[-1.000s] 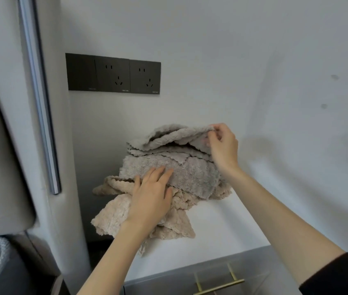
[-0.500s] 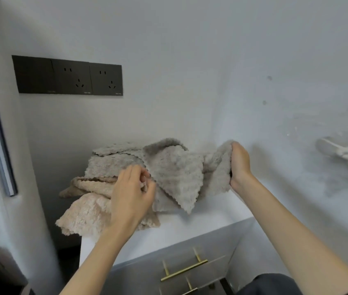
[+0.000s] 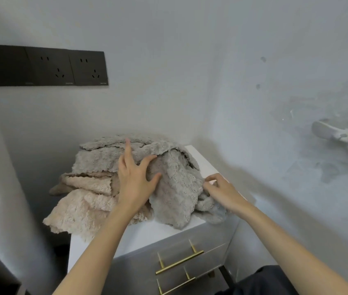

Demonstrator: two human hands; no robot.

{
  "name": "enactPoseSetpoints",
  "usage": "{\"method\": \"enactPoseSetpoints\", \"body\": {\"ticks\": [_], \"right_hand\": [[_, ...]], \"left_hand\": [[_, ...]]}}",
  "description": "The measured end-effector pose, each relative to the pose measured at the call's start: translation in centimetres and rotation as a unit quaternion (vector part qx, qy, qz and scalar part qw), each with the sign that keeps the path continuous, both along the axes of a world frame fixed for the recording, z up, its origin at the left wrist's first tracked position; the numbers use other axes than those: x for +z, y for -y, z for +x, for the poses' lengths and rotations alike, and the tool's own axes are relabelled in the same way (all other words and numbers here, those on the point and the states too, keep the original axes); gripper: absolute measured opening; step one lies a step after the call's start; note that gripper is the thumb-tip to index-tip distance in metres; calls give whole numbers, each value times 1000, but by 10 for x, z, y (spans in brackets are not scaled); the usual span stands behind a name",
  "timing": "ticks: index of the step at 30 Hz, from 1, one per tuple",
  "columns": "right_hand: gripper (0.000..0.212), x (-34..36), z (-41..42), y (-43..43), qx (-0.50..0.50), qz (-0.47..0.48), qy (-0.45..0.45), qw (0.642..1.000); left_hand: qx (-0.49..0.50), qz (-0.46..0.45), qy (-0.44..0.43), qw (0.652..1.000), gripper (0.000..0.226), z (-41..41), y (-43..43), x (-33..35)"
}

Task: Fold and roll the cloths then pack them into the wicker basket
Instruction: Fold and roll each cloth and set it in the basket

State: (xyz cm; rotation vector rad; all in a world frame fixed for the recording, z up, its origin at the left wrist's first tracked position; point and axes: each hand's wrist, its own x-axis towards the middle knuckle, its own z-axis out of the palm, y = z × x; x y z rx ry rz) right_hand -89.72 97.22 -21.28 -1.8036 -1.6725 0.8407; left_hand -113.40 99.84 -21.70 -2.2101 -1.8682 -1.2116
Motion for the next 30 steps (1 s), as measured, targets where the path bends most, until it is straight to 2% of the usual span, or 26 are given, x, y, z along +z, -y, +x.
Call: {"method": "enactPoseSetpoints", "body": {"ticks": [3,4,8,11,14,16,19,21,23,27,30], "right_hand": [[57,0,1,-4,77,-62,131,986],[57,0,-1,-6,87,-49,170,980],[10,0,-5,-10,80,-20,250,965],[7,1,-1,-13,29,16,267,963],[14,7,5,-17,-55,88,186,977],[14,16,3,-20,-101,120,64,986],[9,36,-12,-28,-147,151,-153,965],[14,53,-26,-37,-152,154,-242,946],[19,71,-42,-49,-132,177,-257,941],[10,103,-84,-76,-102,188,-277,937],[13,122,-117,-95,-90,184,-338,919]], "left_hand": [[-15,-20,-7,1000,38,0,-9,2],[-10,-18,-5,1000,35,1,-11,3],[-28,12,98,995,15,-1,-10,10],[5,50,199,979,28,-10,-1,21],[62,92,292,950,25,-22,10,32],[90,121,334,930,22,-34,18,36],[143,160,372,903,22,-53,27,38],[167,165,390,890,23,-65,32,39],[159,165,384,895,24,-74,37,38],[116,164,353,914,24,-91,47,35],[106,182,346,914,26,-102,55,35]]}}
